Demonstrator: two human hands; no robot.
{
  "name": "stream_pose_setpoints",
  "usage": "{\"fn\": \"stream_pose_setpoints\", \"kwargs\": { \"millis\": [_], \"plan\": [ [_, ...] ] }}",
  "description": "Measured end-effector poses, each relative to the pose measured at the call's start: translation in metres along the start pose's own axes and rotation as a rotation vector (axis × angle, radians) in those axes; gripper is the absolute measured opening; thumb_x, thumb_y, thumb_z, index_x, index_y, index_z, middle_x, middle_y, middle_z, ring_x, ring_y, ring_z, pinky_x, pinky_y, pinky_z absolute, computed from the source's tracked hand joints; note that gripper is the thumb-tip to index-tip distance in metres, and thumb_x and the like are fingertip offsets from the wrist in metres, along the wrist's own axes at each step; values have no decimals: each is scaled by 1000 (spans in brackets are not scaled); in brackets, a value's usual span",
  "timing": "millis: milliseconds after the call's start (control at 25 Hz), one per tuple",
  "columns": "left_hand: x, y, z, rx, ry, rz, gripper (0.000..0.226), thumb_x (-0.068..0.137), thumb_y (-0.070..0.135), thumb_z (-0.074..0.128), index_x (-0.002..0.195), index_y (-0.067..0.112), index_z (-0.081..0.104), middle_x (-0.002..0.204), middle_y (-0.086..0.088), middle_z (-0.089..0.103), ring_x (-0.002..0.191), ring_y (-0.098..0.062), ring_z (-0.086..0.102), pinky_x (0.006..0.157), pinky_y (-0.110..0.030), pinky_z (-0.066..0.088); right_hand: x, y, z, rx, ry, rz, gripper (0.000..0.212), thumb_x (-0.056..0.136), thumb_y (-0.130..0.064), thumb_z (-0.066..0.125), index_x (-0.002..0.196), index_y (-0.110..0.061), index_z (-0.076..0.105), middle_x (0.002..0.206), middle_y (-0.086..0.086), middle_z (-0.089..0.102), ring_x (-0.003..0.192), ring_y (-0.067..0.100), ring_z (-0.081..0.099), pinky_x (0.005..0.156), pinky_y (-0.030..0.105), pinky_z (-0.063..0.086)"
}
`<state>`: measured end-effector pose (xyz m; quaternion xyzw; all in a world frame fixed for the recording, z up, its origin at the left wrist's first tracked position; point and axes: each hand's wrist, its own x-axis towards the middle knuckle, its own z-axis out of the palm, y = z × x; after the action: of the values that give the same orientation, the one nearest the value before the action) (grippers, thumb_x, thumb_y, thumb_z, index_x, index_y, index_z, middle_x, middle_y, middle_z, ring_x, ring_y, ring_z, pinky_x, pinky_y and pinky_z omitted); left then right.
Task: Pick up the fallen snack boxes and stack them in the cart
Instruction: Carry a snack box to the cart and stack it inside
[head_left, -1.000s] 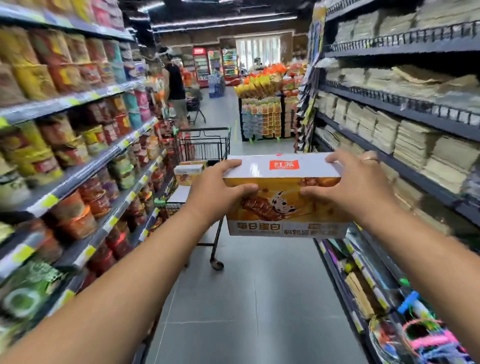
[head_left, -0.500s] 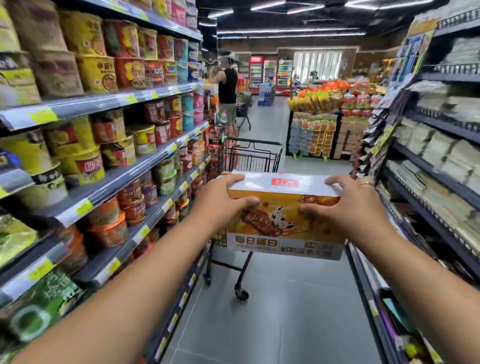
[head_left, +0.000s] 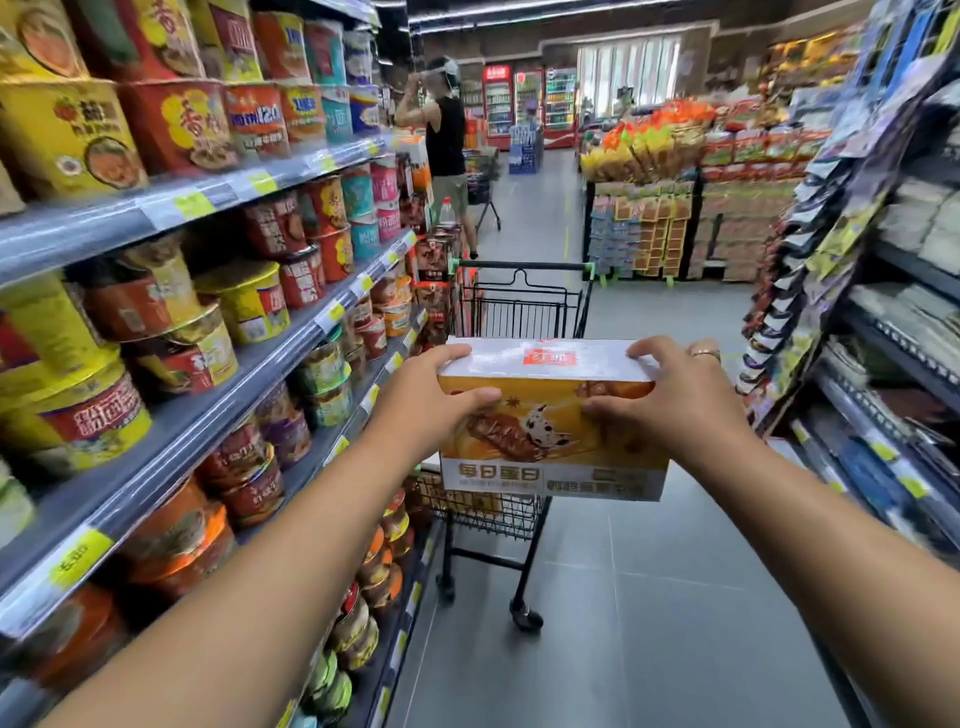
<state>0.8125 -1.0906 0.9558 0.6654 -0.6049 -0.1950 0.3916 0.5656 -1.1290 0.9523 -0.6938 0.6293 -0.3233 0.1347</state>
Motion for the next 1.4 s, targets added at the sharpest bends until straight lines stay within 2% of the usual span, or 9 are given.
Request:
{"fn": "stream_pose_setpoints", "kwargs": {
  "millis": [80,240,440,680,920,1040,1200,1400],
  "plan": [
    [31,-15,5,-1,20,-30,66,75,42,80,134,29,54,143,3,51,125,-20,52,105,-40,44,34,1,22,5,-23,-19,83,53,-65,81,124,-30,55,110,5,38,104,31,53,92,37,48],
    [106,-41,18,12,59,-76,67,78,38,79,138,27,52,146,0,47,131,-20,46,102,-31,38,119,5,70,36,-61,-67,82,55,-63,82,125,-31,54,107,2,35,101,30,54,91,38,49],
    [191,-65,27,61,123,-136,65,77,36,80,136,26,54,142,0,51,126,-17,47,90,-24,34,217,1,117,49,-132,-124,77,58,-60,83,124,-33,52,108,2,34,98,27,52,85,35,49],
    [284,-117,38,129,112,-195,66,78,39,79,137,28,53,143,1,51,130,-20,47,92,-27,34,301,-1,184,49,-192,-89,72,64,-53,82,125,-31,52,109,0,31,102,28,52,89,42,52],
    [376,-205,61,199,-36,-221,73,76,44,79,140,28,48,144,-2,48,131,-24,45,103,-35,38,354,9,280,20,-220,17,68,68,-46,82,126,-30,52,119,5,37,106,29,52,91,36,48],
    [410,-257,79,223,-116,-244,72,75,46,79,138,30,50,142,-5,47,132,-24,42,106,-37,37,369,16,331,10,-236,100,66,67,-42,84,124,-29,54,123,8,39,109,30,53,93,37,47],
    [443,-315,103,268,-261,-284,71,77,47,77,139,34,47,133,-7,46,124,-28,47,103,-36,42,375,27,391,-12,-269,226,65,69,-40,84,125,-26,54,124,9,39,108,32,53,92,39,48],
    [472,-364,127,350,-379,-301,70,78,47,76,140,36,44,136,-5,44,123,-28,47,100,-36,43,381,40,448,-28,-346,354,60,73,-34,82,126,-26,53,127,12,38,108,33,52,88,36,48]
  ]
}}
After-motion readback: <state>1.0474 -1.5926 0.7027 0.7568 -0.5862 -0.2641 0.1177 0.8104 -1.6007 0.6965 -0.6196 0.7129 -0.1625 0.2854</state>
